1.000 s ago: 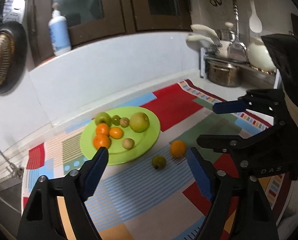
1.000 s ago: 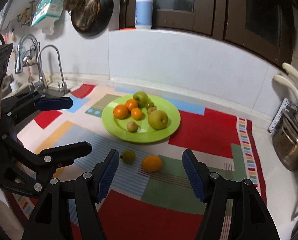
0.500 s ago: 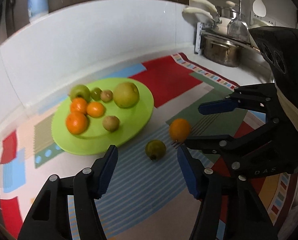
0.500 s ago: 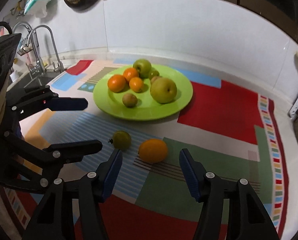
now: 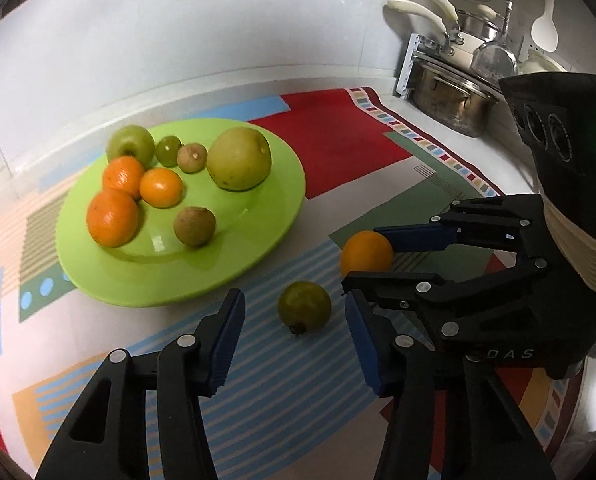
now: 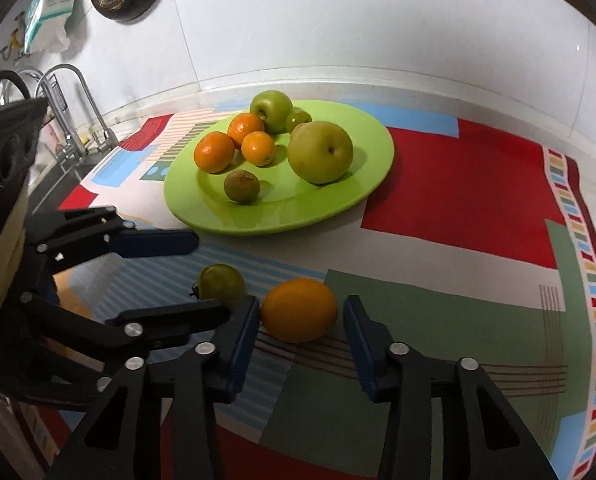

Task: Organize fruits
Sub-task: 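Grasp a kiwi with the left tool while the right tool grasps an orange, then carry the kiwi and orange onto the green plate and release both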

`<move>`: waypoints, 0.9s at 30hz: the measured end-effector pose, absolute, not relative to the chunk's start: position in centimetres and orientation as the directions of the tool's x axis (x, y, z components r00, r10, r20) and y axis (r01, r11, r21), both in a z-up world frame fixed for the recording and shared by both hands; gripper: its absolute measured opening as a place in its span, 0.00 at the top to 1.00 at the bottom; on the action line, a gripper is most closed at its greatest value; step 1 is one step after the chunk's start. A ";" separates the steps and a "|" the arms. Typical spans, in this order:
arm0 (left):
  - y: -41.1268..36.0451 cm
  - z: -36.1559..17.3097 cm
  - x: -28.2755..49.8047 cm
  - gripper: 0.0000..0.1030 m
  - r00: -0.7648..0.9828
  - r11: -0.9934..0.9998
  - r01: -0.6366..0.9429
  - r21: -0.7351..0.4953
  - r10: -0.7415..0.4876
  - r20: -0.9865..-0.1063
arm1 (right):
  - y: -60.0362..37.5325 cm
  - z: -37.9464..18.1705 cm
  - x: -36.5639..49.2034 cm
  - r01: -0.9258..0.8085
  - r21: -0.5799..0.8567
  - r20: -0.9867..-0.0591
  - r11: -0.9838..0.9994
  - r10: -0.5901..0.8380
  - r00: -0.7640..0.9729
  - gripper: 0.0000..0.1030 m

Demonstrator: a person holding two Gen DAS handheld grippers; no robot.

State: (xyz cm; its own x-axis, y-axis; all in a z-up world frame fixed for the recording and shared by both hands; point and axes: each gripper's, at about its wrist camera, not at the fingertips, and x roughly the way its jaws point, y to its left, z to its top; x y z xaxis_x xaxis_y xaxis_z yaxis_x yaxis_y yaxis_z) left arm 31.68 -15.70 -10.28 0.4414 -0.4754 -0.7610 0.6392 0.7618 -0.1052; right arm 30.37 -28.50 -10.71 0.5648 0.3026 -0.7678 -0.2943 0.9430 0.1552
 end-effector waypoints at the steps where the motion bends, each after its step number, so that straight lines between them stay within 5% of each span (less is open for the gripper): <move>1: -15.8 -10.4 31.7 0.51 0.438 0.761 0.639 -0.109 -0.477 -0.762 | -28.5 -10.7 30.4 -0.292 0.156 -0.768 0.943 0.302 0.564 0.61; 11: -16.7 -11.1 32.3 0.72 0.408 0.768 0.626 -0.134 -0.469 -0.783 | -30.5 -10.1 29.6 -0.173 0.175 -0.755 0.969 0.245 0.609 0.61; 23: -15.8 -10.0 31.3 0.73 0.434 0.788 0.598 -0.146 -0.471 -0.768 | -30.3 -8.9 28.1 -0.147 0.178 -0.738 0.973 0.231 0.634 0.67; 27: -15.1 -9.5 30.9 0.73 0.446 0.800 0.581 -0.152 -0.469 -0.762 | -30.2 -9.2 27.8 -0.136 0.184 -0.745 0.974 0.228 0.627 0.59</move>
